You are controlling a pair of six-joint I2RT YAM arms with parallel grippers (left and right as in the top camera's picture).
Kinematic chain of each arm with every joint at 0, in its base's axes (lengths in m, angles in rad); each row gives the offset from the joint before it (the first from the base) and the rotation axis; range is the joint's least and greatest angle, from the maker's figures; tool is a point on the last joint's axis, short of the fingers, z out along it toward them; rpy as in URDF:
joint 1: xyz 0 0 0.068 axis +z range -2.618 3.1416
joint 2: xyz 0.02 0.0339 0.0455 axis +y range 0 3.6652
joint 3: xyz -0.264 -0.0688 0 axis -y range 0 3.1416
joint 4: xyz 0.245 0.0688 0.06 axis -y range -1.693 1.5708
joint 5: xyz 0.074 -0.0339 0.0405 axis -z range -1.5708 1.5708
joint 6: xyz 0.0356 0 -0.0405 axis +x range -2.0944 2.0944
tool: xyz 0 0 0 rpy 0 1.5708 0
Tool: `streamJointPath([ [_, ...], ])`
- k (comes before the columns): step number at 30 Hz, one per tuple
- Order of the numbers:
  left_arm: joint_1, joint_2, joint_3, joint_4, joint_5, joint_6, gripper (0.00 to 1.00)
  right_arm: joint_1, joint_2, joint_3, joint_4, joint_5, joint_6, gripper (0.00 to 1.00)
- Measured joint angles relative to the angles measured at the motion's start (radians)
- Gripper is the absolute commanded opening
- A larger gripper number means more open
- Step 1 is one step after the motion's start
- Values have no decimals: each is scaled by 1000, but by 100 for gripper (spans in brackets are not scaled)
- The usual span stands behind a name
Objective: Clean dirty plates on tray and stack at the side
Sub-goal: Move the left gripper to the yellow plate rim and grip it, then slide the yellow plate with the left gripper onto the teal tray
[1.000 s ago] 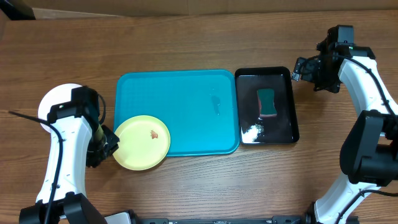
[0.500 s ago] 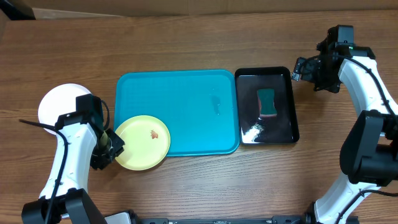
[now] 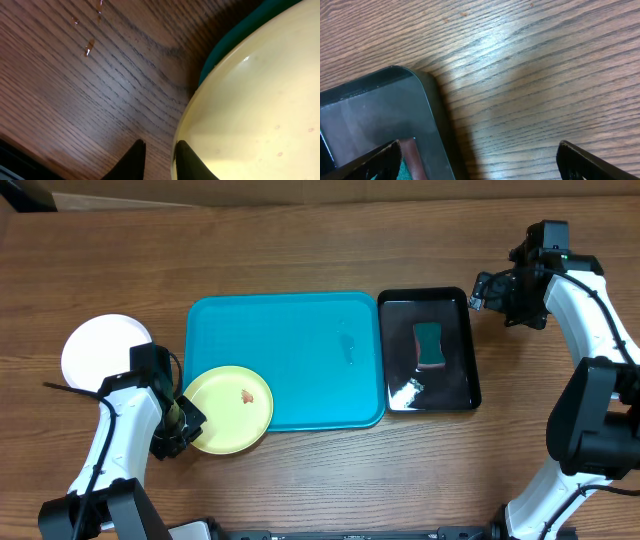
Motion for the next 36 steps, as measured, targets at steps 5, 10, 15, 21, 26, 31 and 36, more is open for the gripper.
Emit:
streamJointPath([
  [5,0,0,0,0,6,0,20,0,0,0,0,0,0,100],
  [10,0,0,0,0,7,0,17,0,0,0,0,0,0,100],
  [15,0,0,0,0,7,0,18,0,0,0,0,0,0,100],
  [21,0,0,0,0,7,0,18,0,0,0,0,0,0,100],
  [26,0,0,0,0,7,0,18,0,0,0,0,1,0,100],
  [31,0,0,0,0,7,0,18,0,0,0,0,0,0,100],
  [36,0,0,0,0,7,0,19,0,0,0,0,0,0,100],
])
